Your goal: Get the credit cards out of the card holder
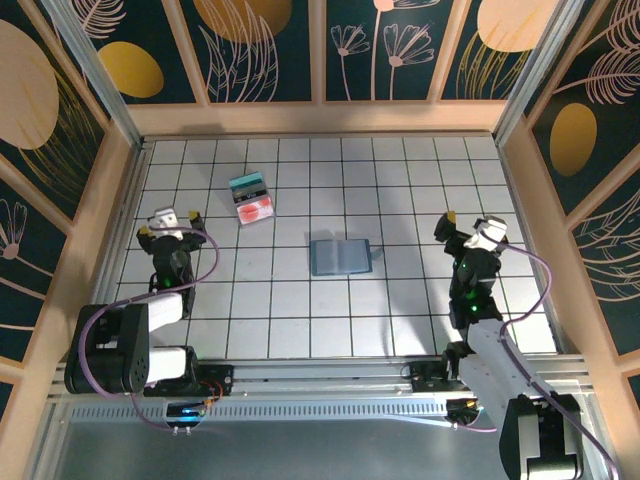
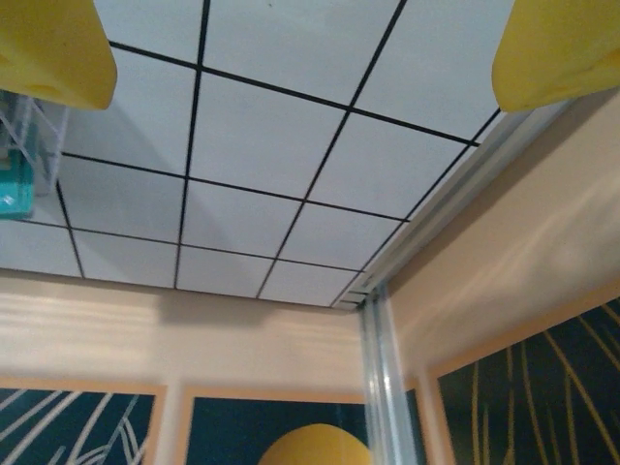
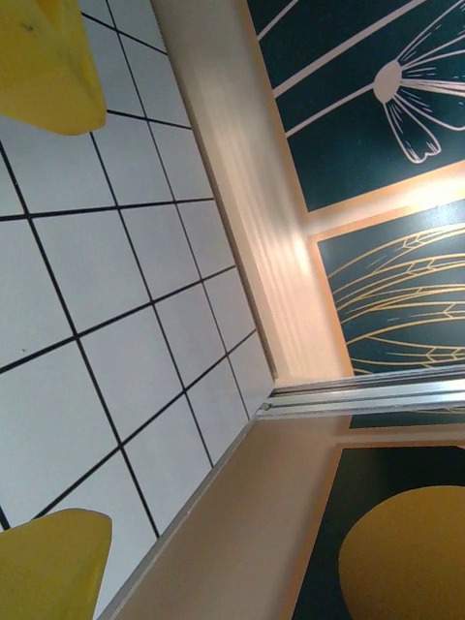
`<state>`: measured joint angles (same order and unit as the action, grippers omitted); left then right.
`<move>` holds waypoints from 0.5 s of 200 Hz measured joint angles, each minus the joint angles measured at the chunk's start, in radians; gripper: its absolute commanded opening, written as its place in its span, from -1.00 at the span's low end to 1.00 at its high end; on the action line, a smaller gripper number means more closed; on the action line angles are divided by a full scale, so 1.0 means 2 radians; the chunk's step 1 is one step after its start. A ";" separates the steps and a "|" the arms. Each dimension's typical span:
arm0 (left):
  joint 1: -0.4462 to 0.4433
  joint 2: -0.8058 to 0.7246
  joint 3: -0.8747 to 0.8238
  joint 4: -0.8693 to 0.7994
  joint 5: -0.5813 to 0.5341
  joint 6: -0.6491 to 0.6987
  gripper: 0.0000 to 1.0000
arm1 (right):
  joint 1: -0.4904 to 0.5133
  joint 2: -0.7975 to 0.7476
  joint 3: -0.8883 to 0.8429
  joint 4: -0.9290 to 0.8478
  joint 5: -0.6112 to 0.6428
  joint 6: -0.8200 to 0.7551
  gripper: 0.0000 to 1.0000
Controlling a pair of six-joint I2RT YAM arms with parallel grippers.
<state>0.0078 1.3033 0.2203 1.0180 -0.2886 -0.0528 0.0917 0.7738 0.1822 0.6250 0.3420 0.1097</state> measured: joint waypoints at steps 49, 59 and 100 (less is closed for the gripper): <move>0.000 -0.002 -0.014 0.020 0.052 -0.004 0.98 | -0.003 0.024 0.000 0.025 -0.008 0.000 0.98; 0.000 -0.002 -0.016 0.027 0.057 -0.004 0.98 | -0.003 0.028 -0.001 0.030 -0.010 0.000 0.99; 0.000 0.013 -0.016 0.064 0.102 -0.003 0.98 | -0.004 0.041 -0.001 0.047 -0.015 0.000 0.99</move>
<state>0.0074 1.3300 0.1879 1.1461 -0.0853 -0.0597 0.0837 0.8551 0.1806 0.7189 0.3111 0.1101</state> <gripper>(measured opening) 0.988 0.992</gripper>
